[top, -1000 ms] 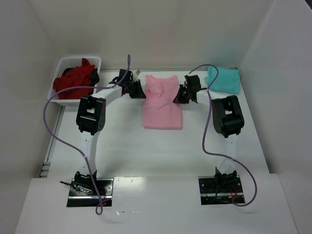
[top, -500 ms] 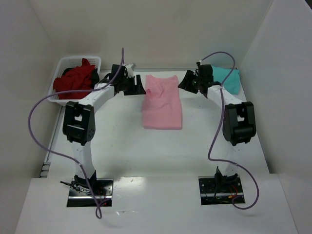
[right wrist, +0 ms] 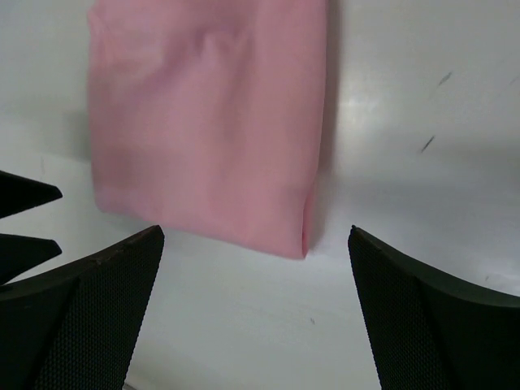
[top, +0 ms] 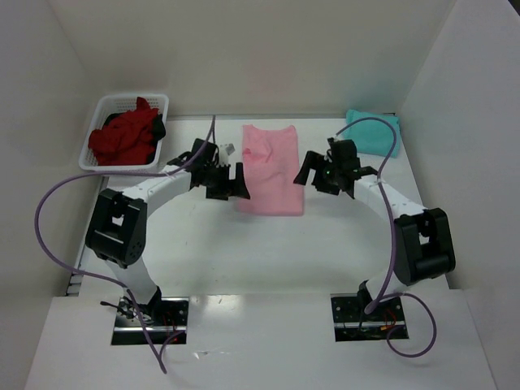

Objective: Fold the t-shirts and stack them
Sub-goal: Grab one side of the 2/3 rectangular tshirt with both arms

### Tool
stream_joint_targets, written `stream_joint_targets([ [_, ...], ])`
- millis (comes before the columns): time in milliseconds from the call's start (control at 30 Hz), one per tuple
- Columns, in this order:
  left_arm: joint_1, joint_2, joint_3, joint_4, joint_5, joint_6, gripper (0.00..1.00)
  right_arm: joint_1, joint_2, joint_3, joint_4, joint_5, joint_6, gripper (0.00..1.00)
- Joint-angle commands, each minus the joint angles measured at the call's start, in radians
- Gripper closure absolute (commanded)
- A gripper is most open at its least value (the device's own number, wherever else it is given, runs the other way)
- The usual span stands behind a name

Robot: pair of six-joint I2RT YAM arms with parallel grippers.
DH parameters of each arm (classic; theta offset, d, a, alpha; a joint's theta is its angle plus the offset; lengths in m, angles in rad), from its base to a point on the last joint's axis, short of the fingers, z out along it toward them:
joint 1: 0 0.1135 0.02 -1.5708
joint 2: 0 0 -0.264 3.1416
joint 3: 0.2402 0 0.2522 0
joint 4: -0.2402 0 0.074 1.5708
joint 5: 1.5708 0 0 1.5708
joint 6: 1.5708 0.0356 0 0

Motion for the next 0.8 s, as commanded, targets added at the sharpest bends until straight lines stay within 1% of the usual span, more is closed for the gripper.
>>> stream_joint_targets([
  [0,-0.034,-0.007,-0.06,-0.033,0.012,-0.038,0.01,0.051,-0.061,-0.052,-0.067,0.04,0.002,0.0],
  [100,-0.043,-0.021,-0.081,-0.024,-0.012,-0.057,0.01,0.077,-0.025,-0.048,-0.09,0.092,0.008,0.0],
  [200,-0.043,-0.021,-0.104,-0.009,-0.012,-0.079,0.01,0.11,0.038,-0.039,-0.107,0.101,0.011,0.02],
  [267,-0.043,-0.021,-0.124,0.02,-0.021,-0.093,0.03,0.143,0.05,-0.043,-0.107,0.113,0.022,0.04],
  [333,-0.043,-0.007,-0.138,0.047,-0.021,-0.109,0.04,0.153,0.057,-0.054,-0.102,0.146,0.033,0.06],
  [433,-0.043,0.017,-0.138,0.075,-0.021,-0.124,0.07,0.161,0.057,-0.073,-0.075,0.152,0.051,0.09],
  [600,-0.043,0.046,-0.118,0.1,-0.037,-0.133,0.15,0.161,0.086,-0.083,-0.056,0.152,0.051,0.12],
  [767,-0.043,0.075,-0.098,0.1,-0.066,-0.142,0.24,0.161,0.106,-0.083,-0.053,0.164,0.051,0.19],
])
